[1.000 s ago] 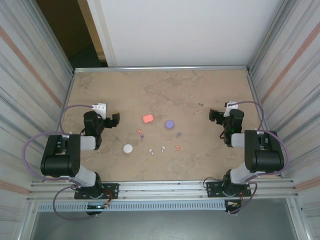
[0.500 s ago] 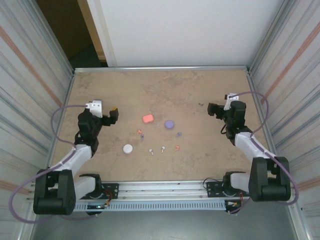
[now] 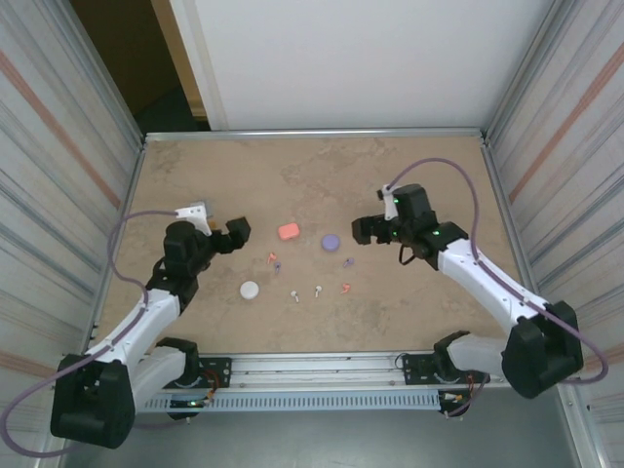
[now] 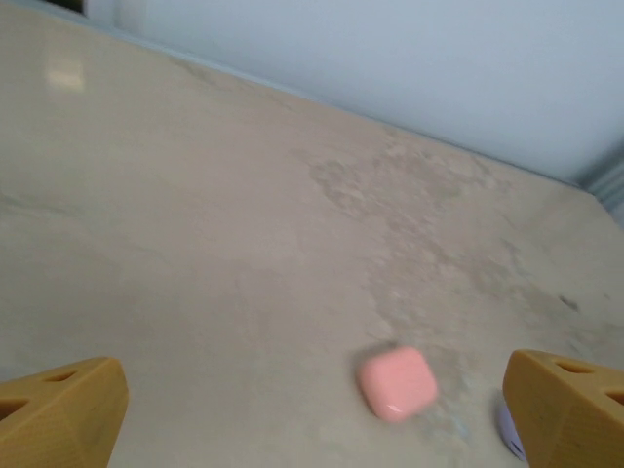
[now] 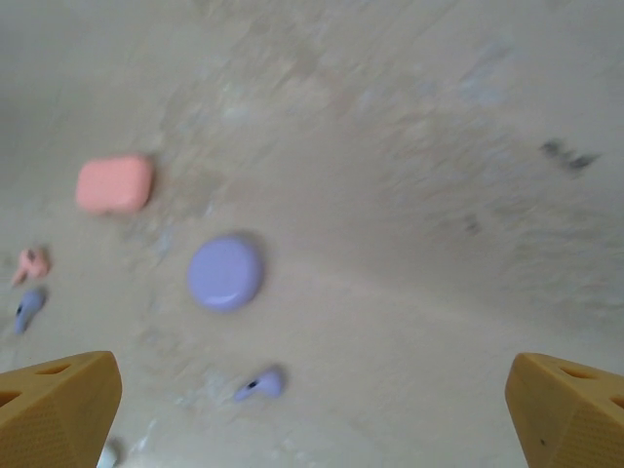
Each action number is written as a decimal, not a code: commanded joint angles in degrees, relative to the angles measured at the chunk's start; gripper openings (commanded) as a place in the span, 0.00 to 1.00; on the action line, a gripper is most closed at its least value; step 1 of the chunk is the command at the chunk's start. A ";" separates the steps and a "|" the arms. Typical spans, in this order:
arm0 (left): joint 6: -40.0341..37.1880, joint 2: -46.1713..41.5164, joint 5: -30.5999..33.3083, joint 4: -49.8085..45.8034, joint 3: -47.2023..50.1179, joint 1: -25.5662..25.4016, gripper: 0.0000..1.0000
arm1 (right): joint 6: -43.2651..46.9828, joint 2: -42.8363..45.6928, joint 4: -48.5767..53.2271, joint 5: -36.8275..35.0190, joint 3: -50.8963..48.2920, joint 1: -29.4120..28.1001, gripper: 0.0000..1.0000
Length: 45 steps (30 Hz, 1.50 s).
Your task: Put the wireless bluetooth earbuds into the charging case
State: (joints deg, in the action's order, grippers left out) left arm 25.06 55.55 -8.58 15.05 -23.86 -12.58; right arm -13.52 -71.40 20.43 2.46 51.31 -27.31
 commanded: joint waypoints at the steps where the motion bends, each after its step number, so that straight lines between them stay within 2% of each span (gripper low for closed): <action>1: 4.45 -0.89 -0.27 -4.29 -0.87 -2.40 0.99 | -2.39 -4.82 8.07 -3.06 4.40 -4.14 0.98; 8: 6.84 -2.52 -0.49 -3.71 0.83 -4.38 0.99 | -2.48 -15.30 10.34 -3.75 10.13 -9.44 0.92; 22: 3.49 -9.38 5.29 -11.37 1.43 -4.38 0.99 | -3.09 -32.67 10.26 -3.35 20.38 -11.97 0.81; 33: 2.89 -10.14 6.19 -12.21 1.27 -4.36 0.99 | -3.01 -38.26 9.90 -4.32 23.90 -11.96 0.73; 45: 2.89 -10.40 6.92 -12.32 1.44 -4.38 0.99 | -2.65 -40.82 9.04 -4.46 25.16 -11.97 0.71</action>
State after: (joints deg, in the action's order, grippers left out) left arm 28.51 46.15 -2.90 2.92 -22.70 -16.69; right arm -15.97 -110.87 29.58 -1.52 74.52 -38.79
